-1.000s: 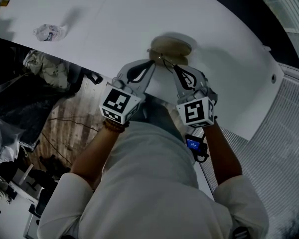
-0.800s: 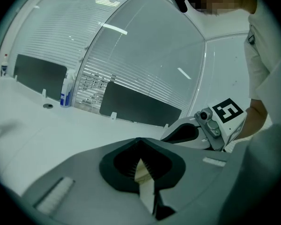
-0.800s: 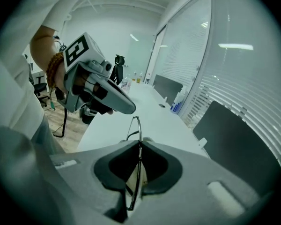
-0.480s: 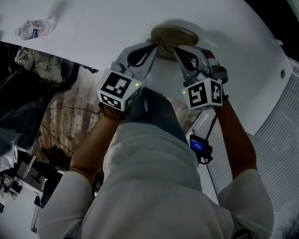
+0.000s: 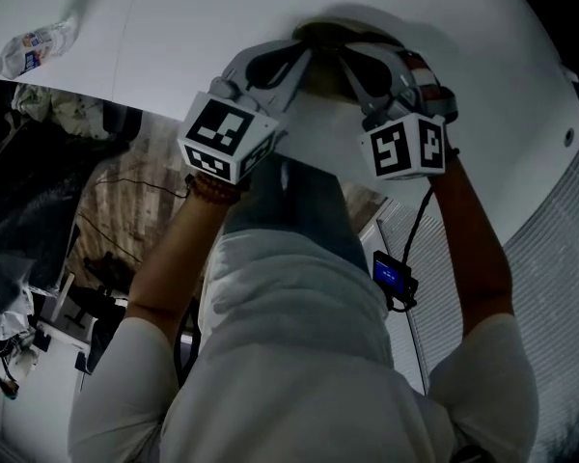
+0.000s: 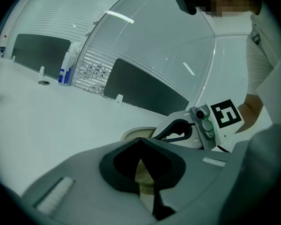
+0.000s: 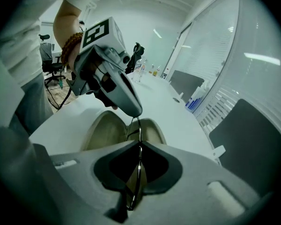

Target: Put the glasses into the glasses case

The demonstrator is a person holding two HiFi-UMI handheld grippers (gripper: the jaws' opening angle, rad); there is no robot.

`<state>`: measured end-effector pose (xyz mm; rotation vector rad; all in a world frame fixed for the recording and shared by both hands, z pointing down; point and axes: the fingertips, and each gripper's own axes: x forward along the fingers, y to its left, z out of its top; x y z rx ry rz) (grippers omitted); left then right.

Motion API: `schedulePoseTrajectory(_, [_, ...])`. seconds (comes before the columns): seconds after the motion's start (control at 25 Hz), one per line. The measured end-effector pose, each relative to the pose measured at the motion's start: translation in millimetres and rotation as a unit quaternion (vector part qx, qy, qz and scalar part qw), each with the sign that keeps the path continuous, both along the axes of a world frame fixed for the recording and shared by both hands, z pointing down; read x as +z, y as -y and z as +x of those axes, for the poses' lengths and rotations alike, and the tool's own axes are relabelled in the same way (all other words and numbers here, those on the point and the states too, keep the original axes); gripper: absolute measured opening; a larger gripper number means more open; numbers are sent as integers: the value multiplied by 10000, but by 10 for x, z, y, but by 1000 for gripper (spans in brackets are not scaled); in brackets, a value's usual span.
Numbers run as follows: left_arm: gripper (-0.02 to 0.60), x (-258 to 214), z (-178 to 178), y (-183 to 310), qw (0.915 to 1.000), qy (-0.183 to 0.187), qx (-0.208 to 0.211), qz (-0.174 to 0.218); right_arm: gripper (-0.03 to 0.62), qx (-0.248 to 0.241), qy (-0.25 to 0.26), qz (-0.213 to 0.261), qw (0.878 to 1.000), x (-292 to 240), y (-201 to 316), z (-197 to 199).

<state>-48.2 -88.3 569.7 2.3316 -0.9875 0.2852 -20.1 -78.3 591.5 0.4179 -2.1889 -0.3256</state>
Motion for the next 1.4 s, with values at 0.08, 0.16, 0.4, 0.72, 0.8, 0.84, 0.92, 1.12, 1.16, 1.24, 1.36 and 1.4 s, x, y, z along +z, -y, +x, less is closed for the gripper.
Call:
schedulePoseTrajectory(0.08, [2, 59, 5, 23, 10000, 10, 18, -31, 17, -30, -25, -12, 10000, 53, 27, -5])
schedulePoseTrajectory(0.16, [2, 101, 11, 38, 10000, 22, 38, -49, 17, -64, -48, -7, 10000, 91, 45, -4])
schedulePoseTrajectory(0.4, [3, 133, 17, 54, 10000, 15, 15, -57, 21, -93, -29, 25, 9999, 102, 45, -13])
schedulePoseTrajectory(0.72, [3, -91, -25, -39, 10000, 61, -10, -39, 69, 75, 117, -20, 9999, -130, -35, 4])
schedulePoseTrajectory(0.8, [3, -217, -50, -55, 9999, 106, 0, 28, 69, 170, 193, 0, 9997, -264, -51, 37])
schedulePoseTrajectory(0.84, [3, -289, -61, -64, 9999, 125, 6, 68, 69, 230, 240, 12, 9994, -345, -56, 56])
schedulePoseTrajectory(0.92, [3, -442, -81, -112, 9998, 144, 11, 124, 69, 359, 352, 39, 9987, -525, -89, 101])
schedulePoseTrajectory(1.12, [3, -836, -84, -243, 9995, 120, 54, 292, 69, 782, 692, 173, 9944, -961, -191, 247])
schedulePoseTrajectory(1.16, [3, -929, -72, -251, 9993, 92, 78, 360, 69, 896, 765, 210, 9928, -1072, -195, 272])
schedulePoseTrajectory(1.24, [3, -1139, -29, -296, 9988, 13, 127, 473, 69, 1149, 990, 254, 9881, -1322, -228, 316])
schedulePoseTrajectory(1.36, [3, -1491, 81, -418, 9978, -117, 239, 614, 69, 1505, 1397, 246, 9784, -1734, -340, 371])
schedulePoseTrajectory(1.4, [3, -1618, 127, -458, 9972, -163, 290, 671, 69, 1578, 1521, 272, 9753, -1860, -381, 393])
